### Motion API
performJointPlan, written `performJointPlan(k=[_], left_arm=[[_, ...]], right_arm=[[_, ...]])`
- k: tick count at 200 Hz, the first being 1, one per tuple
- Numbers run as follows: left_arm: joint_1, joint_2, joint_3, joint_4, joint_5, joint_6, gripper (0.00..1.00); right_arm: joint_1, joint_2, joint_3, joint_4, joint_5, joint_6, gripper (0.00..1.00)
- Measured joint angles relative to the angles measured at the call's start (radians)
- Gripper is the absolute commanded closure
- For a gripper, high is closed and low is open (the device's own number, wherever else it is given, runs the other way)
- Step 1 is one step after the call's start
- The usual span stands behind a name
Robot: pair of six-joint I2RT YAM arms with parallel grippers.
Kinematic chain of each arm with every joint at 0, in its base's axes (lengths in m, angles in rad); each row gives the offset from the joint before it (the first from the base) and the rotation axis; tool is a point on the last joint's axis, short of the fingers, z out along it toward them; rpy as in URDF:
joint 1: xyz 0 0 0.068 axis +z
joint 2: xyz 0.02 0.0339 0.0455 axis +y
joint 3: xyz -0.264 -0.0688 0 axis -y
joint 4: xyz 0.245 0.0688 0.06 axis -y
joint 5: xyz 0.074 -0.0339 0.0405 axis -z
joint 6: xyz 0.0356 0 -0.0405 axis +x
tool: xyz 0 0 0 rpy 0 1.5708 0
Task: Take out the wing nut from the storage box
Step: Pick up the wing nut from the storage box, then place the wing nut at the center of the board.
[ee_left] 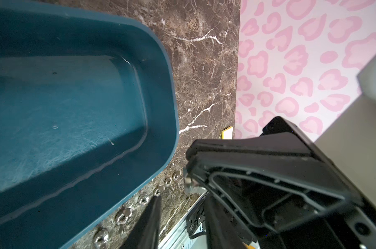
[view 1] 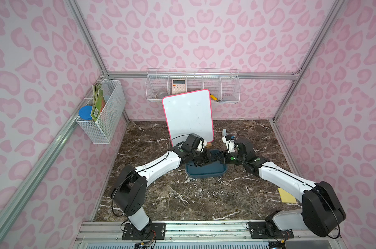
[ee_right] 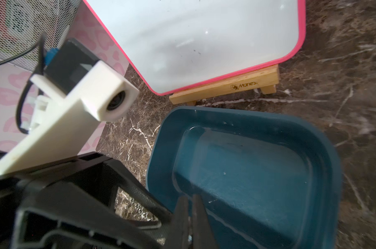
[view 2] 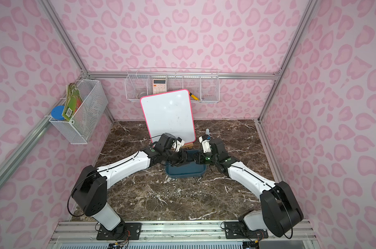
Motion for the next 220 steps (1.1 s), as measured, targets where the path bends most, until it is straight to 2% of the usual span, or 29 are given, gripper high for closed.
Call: performJointPlan(k=[10, 26, 36, 41, 62, 66, 75, 119, 152, 220], left_arm=[[0.003, -0.007, 0.002, -0.007, -0.006, 0.002, 0.38], [0.011, -0.024, 0.002, -0.024, -0.024, 0.016, 0.19], [0.018, -0.042, -0.002, -0.031, -0.040, 0.018, 0.16], [0.022, -0.052, -0.006, -0.034, -0.050, 0.018, 0.12], [0.047, -0.096, -0.027, -0.059, -0.086, 0.022, 0.08], [0.052, -0.102, -0.030, -0.068, -0.093, 0.023, 0.04], [0.066, -0.114, -0.034, -0.083, -0.111, 0.028, 0.02], [0.135, -0.180, -0.040, -0.184, -0.212, 0.050, 0.02], [0.172, -0.218, -0.047, -0.245, -0.273, 0.069, 0.02], [0.208, -0.248, -0.070, -0.291, -0.312, 0.075, 0.02]], right_arm=[[-0.009, -0.010, 0.000, -0.013, 0.008, -0.002, 1.00], [-0.027, -0.038, -0.011, -0.038, 0.019, -0.007, 1.00], [-0.044, -0.063, -0.027, -0.053, 0.040, -0.012, 1.00], [-0.052, -0.077, -0.038, -0.064, 0.050, -0.019, 1.00], [-0.078, -0.136, -0.079, -0.125, 0.114, -0.030, 1.00], [-0.080, -0.146, -0.085, -0.137, 0.125, -0.033, 1.00], [-0.089, -0.174, -0.103, -0.169, 0.157, -0.042, 1.00], [-0.109, -0.317, -0.216, -0.320, 0.331, -0.052, 1.00], [-0.106, -0.393, -0.300, -0.386, 0.385, -0.022, 1.00], [-0.101, -0.320, -0.389, -0.410, 0.408, 0.084, 1.00]])
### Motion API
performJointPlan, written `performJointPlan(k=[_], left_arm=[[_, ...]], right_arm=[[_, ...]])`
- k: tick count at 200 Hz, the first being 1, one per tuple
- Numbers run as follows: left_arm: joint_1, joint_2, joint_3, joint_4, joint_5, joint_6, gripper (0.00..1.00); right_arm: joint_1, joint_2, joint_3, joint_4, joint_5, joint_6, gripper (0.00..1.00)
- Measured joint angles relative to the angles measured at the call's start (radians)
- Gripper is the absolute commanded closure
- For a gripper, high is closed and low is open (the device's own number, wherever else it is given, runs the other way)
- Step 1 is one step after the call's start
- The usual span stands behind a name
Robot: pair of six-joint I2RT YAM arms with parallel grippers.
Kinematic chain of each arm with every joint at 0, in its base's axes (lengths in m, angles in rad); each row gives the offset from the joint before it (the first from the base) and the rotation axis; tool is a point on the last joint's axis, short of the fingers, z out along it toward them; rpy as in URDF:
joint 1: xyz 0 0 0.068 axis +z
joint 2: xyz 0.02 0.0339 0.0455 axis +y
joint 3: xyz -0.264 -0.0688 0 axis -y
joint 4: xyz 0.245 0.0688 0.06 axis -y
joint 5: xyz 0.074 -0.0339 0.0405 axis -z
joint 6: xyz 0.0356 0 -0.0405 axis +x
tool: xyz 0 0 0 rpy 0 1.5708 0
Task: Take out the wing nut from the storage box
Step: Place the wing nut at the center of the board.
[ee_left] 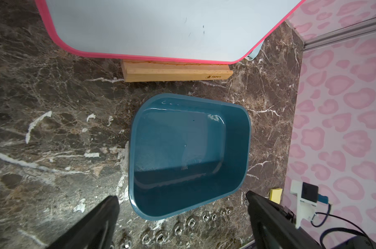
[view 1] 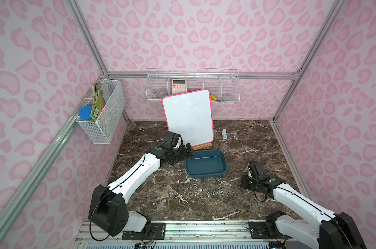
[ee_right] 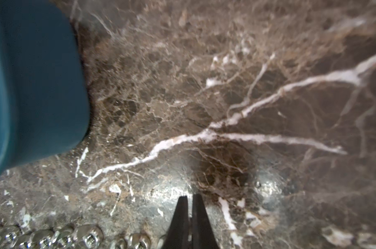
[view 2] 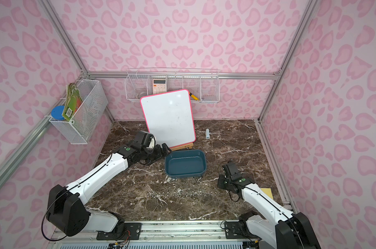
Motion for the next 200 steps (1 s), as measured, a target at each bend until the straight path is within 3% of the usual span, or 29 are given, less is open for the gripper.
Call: performJointPlan(k=[102, 122, 137, 166, 200], left_arm=[[0.009, -0.010, -0.017, -0.003, -0.016, -0.001, 0.02], [0.010, -0.011, -0.020, -0.002, -0.017, -0.001, 0.02], [0.010, -0.011, -0.020, -0.002, -0.017, -0.001, 0.02], [0.011, -0.014, -0.020, -0.003, -0.022, -0.001, 0.02], [0.012, -0.028, -0.020, -0.008, -0.037, -0.003, 0.02]], right_arm=[[0.068, -0.055, -0.060, -0.047, 0.003, 0.131, 1.00], [0.069, -0.052, -0.066, -0.055, 0.011, 0.151, 0.91], [0.069, -0.050, -0.063, -0.063, 0.021, 0.161, 0.75], [0.071, -0.059, -0.052, -0.076, 0.030, 0.166, 0.71], [0.071, -0.106, -0.010, -0.098, 0.056, 0.171, 0.51]])
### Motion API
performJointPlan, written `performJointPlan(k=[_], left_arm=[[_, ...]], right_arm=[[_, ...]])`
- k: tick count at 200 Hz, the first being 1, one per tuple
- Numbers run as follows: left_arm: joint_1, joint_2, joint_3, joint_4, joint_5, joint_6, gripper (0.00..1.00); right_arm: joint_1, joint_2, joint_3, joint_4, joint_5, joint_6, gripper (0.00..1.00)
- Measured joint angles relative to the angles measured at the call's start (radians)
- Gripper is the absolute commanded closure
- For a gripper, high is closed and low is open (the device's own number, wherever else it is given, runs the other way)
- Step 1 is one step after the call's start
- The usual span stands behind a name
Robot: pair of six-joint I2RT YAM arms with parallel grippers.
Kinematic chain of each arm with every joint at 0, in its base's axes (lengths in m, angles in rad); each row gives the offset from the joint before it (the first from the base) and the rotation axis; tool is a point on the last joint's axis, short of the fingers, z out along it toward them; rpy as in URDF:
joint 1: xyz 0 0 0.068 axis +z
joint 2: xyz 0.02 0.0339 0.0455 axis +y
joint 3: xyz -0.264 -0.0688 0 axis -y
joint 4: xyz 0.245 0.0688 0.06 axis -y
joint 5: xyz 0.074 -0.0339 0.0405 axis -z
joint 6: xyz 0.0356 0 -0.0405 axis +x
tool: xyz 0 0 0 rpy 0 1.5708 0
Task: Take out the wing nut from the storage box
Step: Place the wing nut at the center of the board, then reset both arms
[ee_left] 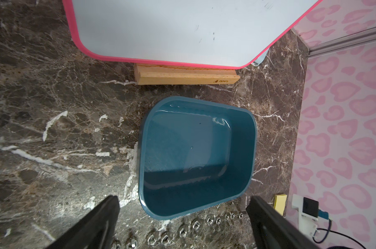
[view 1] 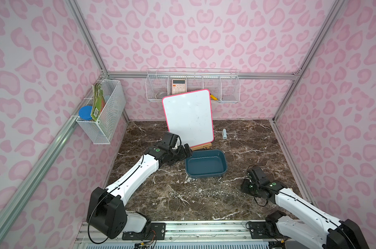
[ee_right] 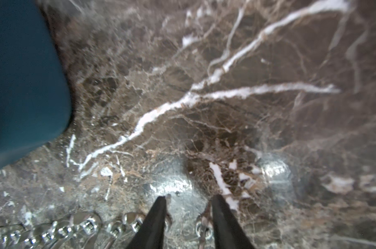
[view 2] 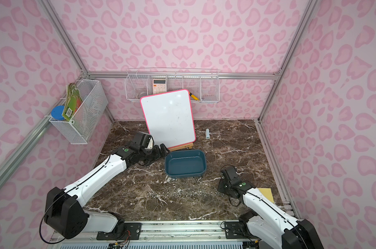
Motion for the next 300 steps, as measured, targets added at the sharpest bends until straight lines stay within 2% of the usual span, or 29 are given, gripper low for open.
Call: performJointPlan(k=[16, 42, 45, 48, 85, 113, 128, 146, 173, 199, 226, 271, 300], left_arm=[[0.002, -0.022, 0.000, -0.023, -0.050, -0.005, 0.02], [0.012, -0.091, -0.005, -0.077, -0.188, -0.028, 0.02], [0.014, -0.099, -0.006, -0.084, -0.209, -0.029, 0.02], [0.016, -0.108, -0.008, -0.090, -0.230, -0.029, 0.02], [0.035, -0.183, -0.054, -0.162, -0.516, -0.027, 0.02], [0.057, -0.210, -0.130, -0.185, -0.766, -0.014, 0.02], [0.102, -0.227, -0.184, -0.168, -0.863, 0.013, 0.02], [0.180, -0.242, -0.270, -0.091, -0.925, 0.068, 0.02], [0.296, -0.209, -0.397, 0.115, -0.937, 0.225, 0.02], [0.377, -0.108, -0.434, 0.325, -0.916, 0.359, 0.02], [0.430, -0.004, -0.489, 0.548, -0.874, 0.470, 0.02], [0.503, 0.043, -0.573, 0.824, -0.754, 0.545, 0.02], [0.518, 0.078, -0.572, 0.936, -0.629, 0.574, 0.02]], right_arm=[[0.000, -0.034, 0.034, 0.001, 0.030, -0.011, 0.43], [-0.008, -0.092, 0.071, 0.034, 0.108, -0.048, 0.15], [-0.012, -0.100, 0.073, 0.042, 0.120, -0.053, 0.05], [-0.016, -0.107, 0.074, 0.050, 0.129, -0.060, 0.01], [-0.085, -0.180, 0.050, 0.227, 0.222, -0.175, 0.01], [-0.132, -0.166, 0.011, 0.412, 0.254, -0.293, 0.01], [-0.159, -0.121, 0.000, 0.505, 0.266, -0.357, 0.01], [-0.195, -0.046, -0.013, 0.621, 0.285, -0.434, 0.01], [-0.218, 0.084, -0.107, 0.879, 0.369, -0.566, 0.01], [-0.242, 0.224, -0.232, 1.174, 0.430, -0.697, 0.01], [-0.269, 0.379, -0.223, 1.389, 0.466, -0.762, 0.01], [-0.328, 0.572, -0.164, 1.611, 0.451, -0.856, 0.01], [-0.396, 0.569, -0.185, 1.662, 0.370, -0.850, 0.01]])
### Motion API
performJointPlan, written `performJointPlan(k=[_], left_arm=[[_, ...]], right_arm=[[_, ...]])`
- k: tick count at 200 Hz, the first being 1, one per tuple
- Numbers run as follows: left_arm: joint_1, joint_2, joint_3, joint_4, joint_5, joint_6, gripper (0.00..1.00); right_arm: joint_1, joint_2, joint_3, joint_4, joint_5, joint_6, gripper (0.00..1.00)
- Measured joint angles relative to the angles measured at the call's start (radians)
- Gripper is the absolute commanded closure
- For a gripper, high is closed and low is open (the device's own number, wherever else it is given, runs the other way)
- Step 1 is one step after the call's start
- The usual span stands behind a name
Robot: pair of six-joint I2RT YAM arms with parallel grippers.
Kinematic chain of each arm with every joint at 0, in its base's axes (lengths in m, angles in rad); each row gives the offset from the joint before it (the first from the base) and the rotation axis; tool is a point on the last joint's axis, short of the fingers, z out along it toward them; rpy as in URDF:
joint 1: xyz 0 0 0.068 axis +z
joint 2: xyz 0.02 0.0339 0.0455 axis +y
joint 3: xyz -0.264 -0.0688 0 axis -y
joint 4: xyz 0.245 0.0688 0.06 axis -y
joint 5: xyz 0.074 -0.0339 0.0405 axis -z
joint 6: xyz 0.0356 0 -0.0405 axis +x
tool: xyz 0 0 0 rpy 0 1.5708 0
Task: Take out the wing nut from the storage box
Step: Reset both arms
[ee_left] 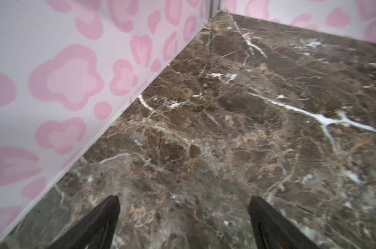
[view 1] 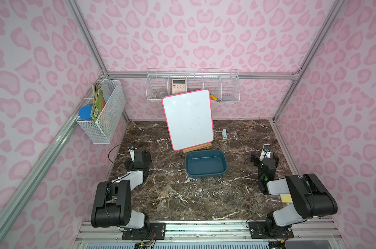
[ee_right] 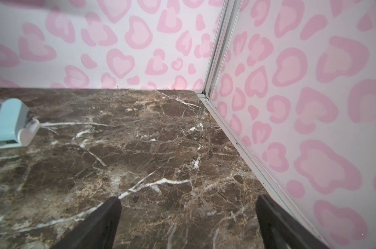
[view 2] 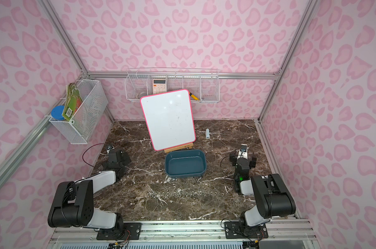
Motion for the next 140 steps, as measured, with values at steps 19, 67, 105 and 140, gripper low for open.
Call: performJointPlan(k=[19, 67, 105, 140], left_arm=[[0.001, 0.037, -0.050, 0.131, 0.069, 0.013, 0.02], [0.003, 0.082, -0.117, 0.307, 0.201, 0.057, 0.01], [0.003, 0.088, -0.127, 0.364, 0.245, 0.079, 0.02], [0.003, 0.088, -0.127, 0.383, 0.251, 0.082, 0.01]], right_arm=[[-0.045, 0.014, -0.095, 0.126, -0.073, 0.022, 0.01], [-0.050, 0.040, -0.113, 0.238, -0.163, 0.024, 0.01], [-0.056, 0.041, -0.080, 0.221, -0.179, 0.029, 0.01], [-0.057, 0.041, -0.080, 0.216, -0.186, 0.032, 0.01]])
